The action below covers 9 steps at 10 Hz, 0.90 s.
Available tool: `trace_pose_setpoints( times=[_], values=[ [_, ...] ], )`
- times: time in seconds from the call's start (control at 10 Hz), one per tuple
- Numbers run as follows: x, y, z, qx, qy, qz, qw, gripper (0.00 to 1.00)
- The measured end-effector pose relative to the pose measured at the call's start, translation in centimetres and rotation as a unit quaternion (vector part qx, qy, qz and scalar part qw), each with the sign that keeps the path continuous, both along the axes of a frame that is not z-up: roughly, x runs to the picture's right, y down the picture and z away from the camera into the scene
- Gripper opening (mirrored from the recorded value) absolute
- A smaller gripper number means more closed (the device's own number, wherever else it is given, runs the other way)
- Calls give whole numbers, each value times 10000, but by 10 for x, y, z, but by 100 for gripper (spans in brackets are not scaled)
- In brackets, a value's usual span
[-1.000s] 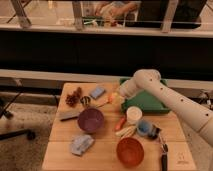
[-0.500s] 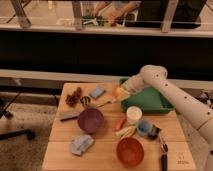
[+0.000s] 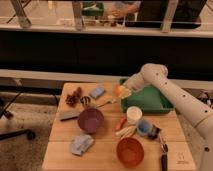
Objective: Place apple in tray
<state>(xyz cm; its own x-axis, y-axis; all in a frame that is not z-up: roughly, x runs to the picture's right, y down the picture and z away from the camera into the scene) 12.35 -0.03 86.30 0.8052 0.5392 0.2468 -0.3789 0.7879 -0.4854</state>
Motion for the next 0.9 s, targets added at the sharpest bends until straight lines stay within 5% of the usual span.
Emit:
trace_pose_setpoints(
  times=[0.9],
  values=[
    [27,2,22,-94,155,-25,9998,6]
  ],
)
